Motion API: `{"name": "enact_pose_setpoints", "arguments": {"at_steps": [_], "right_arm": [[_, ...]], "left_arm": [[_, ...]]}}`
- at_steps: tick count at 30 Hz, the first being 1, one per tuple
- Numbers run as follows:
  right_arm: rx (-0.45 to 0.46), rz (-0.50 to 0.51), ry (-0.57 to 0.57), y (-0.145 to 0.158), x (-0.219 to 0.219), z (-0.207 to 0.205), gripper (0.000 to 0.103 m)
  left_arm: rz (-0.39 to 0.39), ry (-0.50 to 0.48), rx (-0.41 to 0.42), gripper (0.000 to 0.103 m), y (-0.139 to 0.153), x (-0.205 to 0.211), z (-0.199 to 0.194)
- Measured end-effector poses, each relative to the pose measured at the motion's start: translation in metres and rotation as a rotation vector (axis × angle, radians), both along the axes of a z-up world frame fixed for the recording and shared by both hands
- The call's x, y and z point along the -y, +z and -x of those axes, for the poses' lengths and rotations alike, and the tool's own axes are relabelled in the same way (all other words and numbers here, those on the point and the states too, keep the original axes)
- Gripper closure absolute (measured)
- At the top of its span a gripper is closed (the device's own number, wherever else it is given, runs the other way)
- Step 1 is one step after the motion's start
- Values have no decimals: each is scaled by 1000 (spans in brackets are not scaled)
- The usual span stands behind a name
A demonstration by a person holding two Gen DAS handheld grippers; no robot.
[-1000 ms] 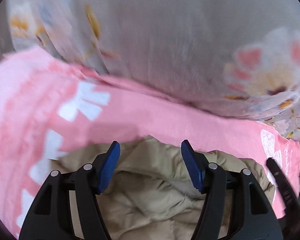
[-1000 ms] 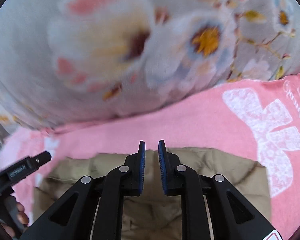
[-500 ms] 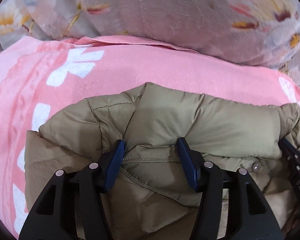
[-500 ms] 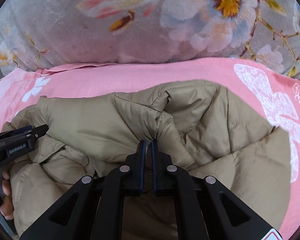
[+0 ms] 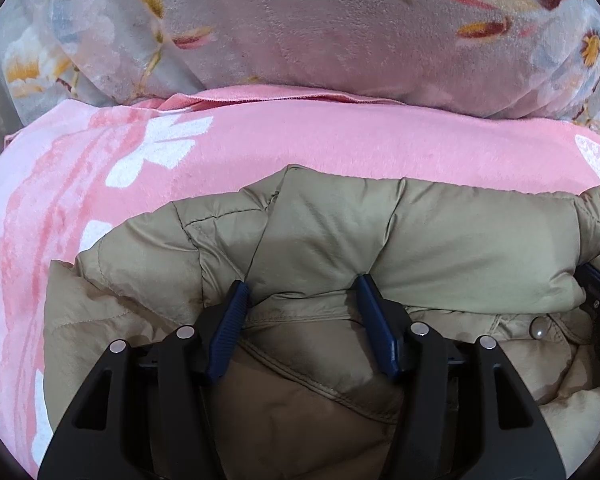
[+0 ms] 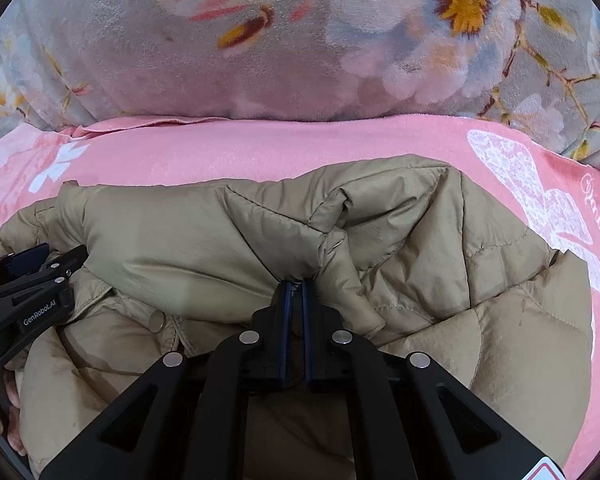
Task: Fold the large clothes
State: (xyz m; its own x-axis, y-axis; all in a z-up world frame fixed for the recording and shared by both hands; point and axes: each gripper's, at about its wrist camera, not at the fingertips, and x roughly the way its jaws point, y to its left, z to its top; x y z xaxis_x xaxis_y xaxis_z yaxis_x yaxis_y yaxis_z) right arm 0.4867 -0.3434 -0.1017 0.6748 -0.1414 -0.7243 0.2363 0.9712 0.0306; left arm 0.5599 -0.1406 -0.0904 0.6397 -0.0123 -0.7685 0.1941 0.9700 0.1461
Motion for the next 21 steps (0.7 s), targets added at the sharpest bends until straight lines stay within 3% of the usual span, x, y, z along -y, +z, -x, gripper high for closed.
{"name": "enact_pose_setpoints", "arguments": {"at_steps": [15, 21], "right_arm": [[2, -8, 0, 0, 1, -1, 102], [17, -35, -3, 3, 4, 0, 102]], "left_arm": [[-45, 5, 25, 45, -1, 4, 1], [-81, 45, 42, 33, -1, 4, 1]]}}
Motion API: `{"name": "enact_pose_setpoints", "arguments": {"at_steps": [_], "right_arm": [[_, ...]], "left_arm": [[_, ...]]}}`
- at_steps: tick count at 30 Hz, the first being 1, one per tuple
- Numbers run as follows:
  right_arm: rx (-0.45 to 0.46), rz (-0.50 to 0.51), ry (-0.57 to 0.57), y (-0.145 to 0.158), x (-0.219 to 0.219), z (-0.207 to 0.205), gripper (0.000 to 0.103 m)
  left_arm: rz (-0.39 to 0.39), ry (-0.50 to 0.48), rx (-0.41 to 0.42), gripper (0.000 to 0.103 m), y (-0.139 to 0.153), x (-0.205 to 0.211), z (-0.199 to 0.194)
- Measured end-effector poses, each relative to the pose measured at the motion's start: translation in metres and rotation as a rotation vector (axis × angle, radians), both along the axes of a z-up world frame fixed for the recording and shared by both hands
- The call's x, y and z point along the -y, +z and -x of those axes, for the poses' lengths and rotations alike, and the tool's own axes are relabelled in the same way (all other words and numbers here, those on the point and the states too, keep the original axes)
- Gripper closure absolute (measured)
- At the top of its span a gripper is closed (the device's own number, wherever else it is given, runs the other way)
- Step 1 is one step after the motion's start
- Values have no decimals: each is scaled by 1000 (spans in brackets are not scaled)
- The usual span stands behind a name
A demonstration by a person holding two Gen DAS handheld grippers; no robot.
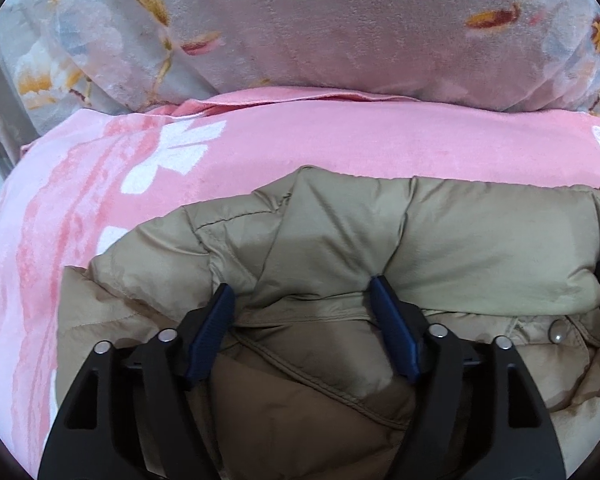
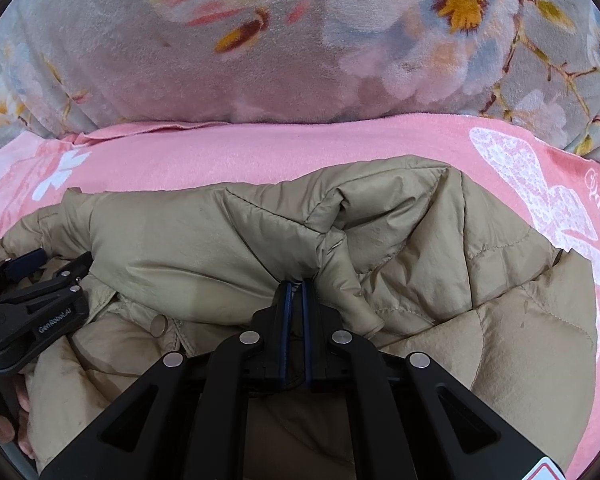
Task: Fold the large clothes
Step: 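Fold the held hem up over the jacket body and open both tools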
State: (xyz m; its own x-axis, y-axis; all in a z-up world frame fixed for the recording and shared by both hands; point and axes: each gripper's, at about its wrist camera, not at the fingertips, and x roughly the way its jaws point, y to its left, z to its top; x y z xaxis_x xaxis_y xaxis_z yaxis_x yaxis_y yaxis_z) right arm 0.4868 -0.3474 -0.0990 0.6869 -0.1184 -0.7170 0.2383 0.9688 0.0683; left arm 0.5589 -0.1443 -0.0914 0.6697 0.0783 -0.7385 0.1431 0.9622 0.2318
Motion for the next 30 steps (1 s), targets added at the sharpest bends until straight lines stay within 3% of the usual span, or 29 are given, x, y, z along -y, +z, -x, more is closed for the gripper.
{"name": "enact_pose_setpoints", "arguments": {"at_steps": [2, 4, 6, 7, 8, 14, 18, 24, 30], "right_arm": [[-14, 9, -64, 7, -3, 17, 100], [5, -24, -105, 30, -17, 67, 81], [77, -6, -91, 56, -49, 140, 65], [92, 26, -97, 61, -62, 169, 45], [95, 60, -107, 62, -77, 203, 36], [21, 26, -100, 36, -124, 332, 36], [-3, -19, -116, 24, -137, 390, 36], [4, -34, -108, 16, -156, 441, 36], [-4, -54, -114, 9, -156, 470, 36]], "left_arm": [[-3, 7, 13, 33, 4, -2, 10], [8, 18, 32, 32, 15, -6, 39], [71, -24, 47, 30, 32, -11, 87], [86, -27, 67, 25, 36, -15, 112], [100, -33, 67, 21, 42, -26, 136], [183, -22, 15, 20, 54, -102, 262], [151, 14, 39, 17, 53, -144, 340], [223, 91, -28, 16, 35, -192, 397], [283, 194, -88, 16, 12, -227, 423]]}}
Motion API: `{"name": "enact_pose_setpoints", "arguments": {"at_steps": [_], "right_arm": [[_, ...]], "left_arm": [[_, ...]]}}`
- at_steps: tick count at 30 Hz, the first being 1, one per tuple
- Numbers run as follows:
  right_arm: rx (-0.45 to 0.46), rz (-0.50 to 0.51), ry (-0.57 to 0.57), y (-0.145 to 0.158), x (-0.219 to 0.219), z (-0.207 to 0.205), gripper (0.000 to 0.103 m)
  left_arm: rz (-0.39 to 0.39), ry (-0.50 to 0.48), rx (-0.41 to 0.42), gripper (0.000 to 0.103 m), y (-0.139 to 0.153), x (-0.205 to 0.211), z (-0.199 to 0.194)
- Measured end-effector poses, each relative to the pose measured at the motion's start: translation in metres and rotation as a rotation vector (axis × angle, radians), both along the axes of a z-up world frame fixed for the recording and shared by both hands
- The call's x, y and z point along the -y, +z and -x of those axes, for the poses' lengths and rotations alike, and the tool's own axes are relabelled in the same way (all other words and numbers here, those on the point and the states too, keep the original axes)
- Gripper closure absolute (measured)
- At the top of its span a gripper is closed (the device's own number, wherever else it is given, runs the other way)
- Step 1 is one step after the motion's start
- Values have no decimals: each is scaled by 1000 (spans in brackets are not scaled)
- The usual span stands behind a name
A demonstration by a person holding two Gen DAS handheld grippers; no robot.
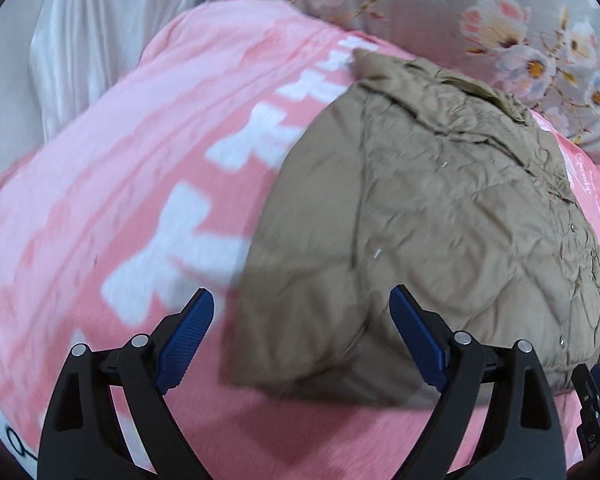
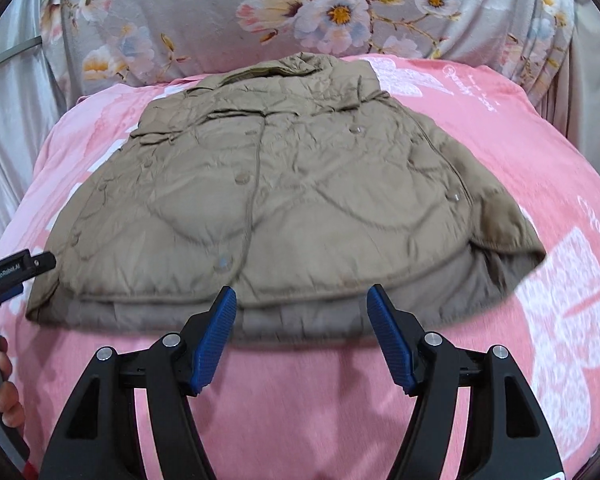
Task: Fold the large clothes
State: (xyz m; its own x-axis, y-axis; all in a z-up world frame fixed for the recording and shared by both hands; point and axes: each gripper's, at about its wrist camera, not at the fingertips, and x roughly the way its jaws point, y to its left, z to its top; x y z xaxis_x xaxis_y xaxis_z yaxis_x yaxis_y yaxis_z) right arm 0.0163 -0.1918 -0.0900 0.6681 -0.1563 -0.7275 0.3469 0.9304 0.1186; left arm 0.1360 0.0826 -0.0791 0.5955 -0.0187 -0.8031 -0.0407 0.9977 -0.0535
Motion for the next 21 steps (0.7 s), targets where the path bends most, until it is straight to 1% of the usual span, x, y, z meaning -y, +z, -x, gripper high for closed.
{"name": "enact_pose_setpoints", "arguments": {"at_steps": [4, 5, 7, 9, 14, 21], "right_arm": [[-12, -19, -5, -7, 2, 10, 36], [-12, -21, -7, -8, 3, 13, 36], [-8, -23, -13, -8, 4, 20, 36], [-4, -29, -22, -8, 6, 28, 36], [11, -15, -46, -2, 13, 51, 36], [31, 4, -65, 3, 19, 82, 36]], "left_arm": [[-7, 8, -54, 16, -21, -6, 11], [-13, 5, -47, 16, -24, -6, 16], [-48, -1, -26, 16, -24, -1, 23], [-59, -3, -30, 15, -25, 1, 27], [-35, -2, -46, 15, -23, 1, 34], [-36, 1, -64, 16, -22, 2, 51]]}}
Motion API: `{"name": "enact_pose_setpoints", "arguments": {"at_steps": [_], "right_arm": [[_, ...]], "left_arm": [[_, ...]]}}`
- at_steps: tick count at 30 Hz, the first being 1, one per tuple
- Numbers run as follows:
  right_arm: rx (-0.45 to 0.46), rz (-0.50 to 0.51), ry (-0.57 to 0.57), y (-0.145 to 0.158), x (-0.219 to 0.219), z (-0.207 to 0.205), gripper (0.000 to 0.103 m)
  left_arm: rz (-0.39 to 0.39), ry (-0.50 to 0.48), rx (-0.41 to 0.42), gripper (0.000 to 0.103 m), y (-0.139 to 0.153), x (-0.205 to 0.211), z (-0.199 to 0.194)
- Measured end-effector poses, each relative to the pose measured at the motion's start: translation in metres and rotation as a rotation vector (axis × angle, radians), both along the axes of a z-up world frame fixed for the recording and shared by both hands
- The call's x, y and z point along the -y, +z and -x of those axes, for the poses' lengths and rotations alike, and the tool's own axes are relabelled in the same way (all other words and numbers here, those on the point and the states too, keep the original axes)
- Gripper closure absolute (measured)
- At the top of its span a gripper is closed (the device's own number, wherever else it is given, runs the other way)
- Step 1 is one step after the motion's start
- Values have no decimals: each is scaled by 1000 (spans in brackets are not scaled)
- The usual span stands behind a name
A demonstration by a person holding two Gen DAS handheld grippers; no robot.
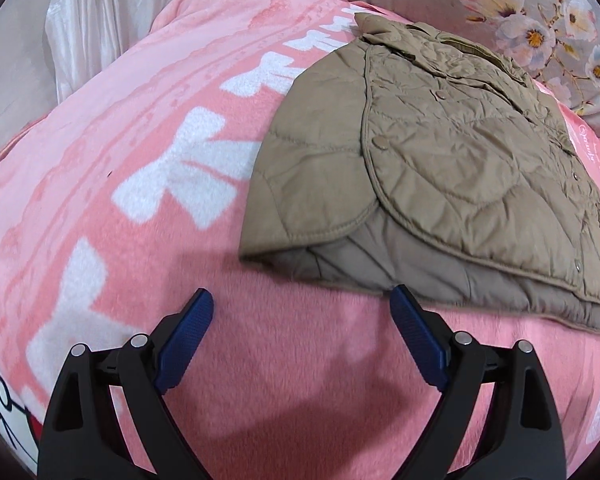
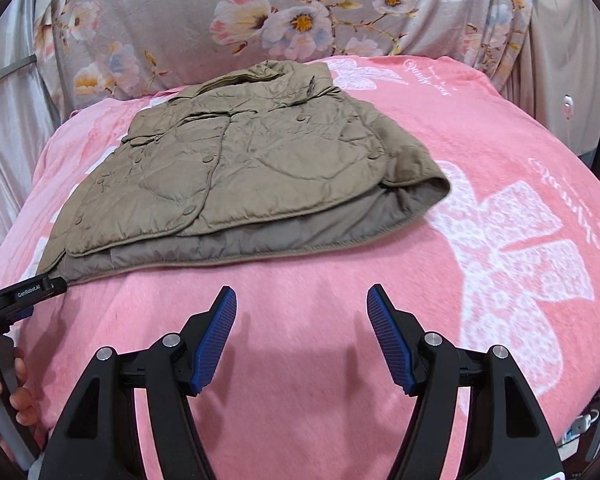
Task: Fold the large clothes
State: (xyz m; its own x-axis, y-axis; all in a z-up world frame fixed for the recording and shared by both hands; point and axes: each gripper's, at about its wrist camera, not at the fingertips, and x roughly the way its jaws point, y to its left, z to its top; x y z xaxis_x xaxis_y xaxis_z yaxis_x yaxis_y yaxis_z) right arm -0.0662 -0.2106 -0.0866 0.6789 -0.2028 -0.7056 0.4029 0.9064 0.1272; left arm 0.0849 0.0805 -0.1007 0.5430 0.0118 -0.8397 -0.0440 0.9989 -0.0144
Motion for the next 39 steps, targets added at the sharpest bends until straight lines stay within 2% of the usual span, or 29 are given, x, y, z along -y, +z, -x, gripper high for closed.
{"name": "enact_pose_setpoints", "arguments": {"at_steps": [7, 16, 22, 30, 35, 39], "right_arm": [[10, -2, -13, -1, 4, 19, 36], [23, -15, -38, -3, 15, 28, 36], [18, -50, -68, -8, 32, 26, 36], [14, -74, -95, -12, 52, 24, 36], [33, -107, -123, -5, 86, 20, 31], [42, -165, -170, -6, 123, 9, 31]], "left_arm": [[60, 41, 3, 15, 11, -14, 11], [53, 107, 9, 15, 17, -35, 4], [91, 145, -24, 15, 9, -52, -7], [90, 141, -20, 16, 9, -53, -13], [116, 138, -20, 15, 10, -55, -19], [154, 152, -9, 14, 10, -63, -29]]}}
